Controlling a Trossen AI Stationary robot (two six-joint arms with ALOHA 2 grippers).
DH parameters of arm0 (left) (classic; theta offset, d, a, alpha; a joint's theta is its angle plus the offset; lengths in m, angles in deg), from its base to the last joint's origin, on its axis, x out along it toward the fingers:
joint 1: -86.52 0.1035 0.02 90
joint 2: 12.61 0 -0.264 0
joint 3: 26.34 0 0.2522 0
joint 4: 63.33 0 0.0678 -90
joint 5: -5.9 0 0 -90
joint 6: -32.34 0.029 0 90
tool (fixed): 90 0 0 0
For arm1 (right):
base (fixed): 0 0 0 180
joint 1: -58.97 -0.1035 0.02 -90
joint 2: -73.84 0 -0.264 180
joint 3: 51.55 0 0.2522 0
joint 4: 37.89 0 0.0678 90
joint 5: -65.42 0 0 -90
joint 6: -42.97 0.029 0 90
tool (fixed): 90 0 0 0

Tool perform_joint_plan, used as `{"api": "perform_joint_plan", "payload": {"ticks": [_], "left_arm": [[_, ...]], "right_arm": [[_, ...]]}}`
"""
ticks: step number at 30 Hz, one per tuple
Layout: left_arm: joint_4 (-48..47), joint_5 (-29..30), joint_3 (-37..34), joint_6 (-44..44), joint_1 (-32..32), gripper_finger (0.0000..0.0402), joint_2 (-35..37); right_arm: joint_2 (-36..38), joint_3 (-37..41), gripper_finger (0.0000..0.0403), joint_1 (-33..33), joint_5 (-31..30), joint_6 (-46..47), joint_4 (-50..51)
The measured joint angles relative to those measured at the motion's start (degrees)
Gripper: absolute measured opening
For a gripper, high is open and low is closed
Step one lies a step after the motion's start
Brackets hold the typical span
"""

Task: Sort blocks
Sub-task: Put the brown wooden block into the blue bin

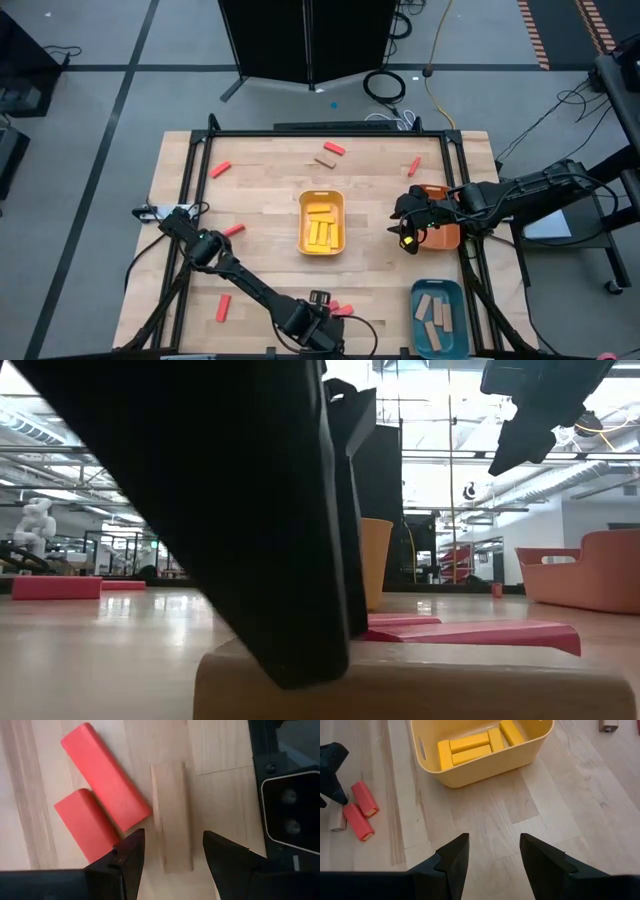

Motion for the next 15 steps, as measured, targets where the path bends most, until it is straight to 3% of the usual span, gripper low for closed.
{"api": "perform_joint_plan", "payload": {"ticks": [15], "left_arm": [[0.6,-1.4,0.1,1.2,0.3,0.0182,-1.6]], "right_arm": [[0.0,0.0,0.0169,0.0,0.0,0.2,0.1]]}}
